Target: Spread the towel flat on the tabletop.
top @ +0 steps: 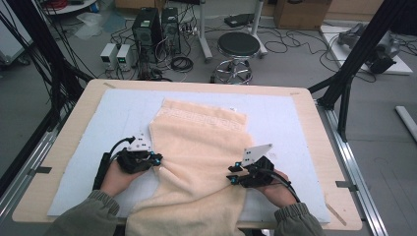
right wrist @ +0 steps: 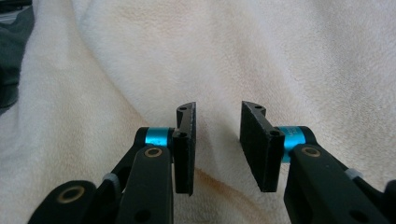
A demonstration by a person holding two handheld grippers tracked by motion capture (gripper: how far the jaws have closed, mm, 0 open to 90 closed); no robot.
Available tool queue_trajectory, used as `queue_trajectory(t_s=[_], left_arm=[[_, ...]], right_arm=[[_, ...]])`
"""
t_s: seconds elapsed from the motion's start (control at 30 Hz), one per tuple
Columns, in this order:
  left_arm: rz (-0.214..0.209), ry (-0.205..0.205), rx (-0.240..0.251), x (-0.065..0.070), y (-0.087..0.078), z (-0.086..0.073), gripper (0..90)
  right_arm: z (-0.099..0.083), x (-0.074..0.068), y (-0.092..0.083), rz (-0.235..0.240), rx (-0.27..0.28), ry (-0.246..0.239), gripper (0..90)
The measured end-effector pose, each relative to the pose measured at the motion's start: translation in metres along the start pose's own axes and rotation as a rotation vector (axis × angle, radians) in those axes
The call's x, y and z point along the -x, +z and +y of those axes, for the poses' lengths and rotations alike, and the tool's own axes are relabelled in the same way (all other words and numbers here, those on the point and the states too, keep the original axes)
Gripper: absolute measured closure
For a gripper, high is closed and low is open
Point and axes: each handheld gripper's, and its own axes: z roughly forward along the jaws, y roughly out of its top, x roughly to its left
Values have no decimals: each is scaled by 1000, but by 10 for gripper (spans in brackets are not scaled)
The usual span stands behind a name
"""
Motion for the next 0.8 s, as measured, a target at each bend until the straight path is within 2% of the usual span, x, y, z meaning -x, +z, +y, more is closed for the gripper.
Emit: queue_trajectory(t_s=[0.13,0.2,0.27,0.33,0.37,0.43,0.53,0.6,0.7,0.8], left_arm=[[65,-51,41,-17,-7,8,848],[116,-81,49,-27,-5,10,844],[127,-107,41,-31,-1,9,816],[135,-115,21,-31,0,8,727],[125,-115,30,-30,-1,8,685],[118,-90,50,-24,-7,9,647],[88,-34,71,-11,-17,10,596],[62,5,75,0,-21,8,585],[17,42,85,16,-25,2,573],[-43,58,94,30,-28,-5,572]], right_arm=[[6,1,6,9,-6,-16,661],[8,2,11,12,-19,-19,660],[9,4,13,13,-21,-18,656],[9,5,12,9,-15,-9,656],[8,5,10,10,-14,-4,656],[6,6,6,6,-14,-6,656],[1,6,-1,-8,4,10,656],[-2,4,-5,-16,9,12,657],[-7,1,-10,-23,14,7,659],[-12,-4,-17,-27,21,8,670]])
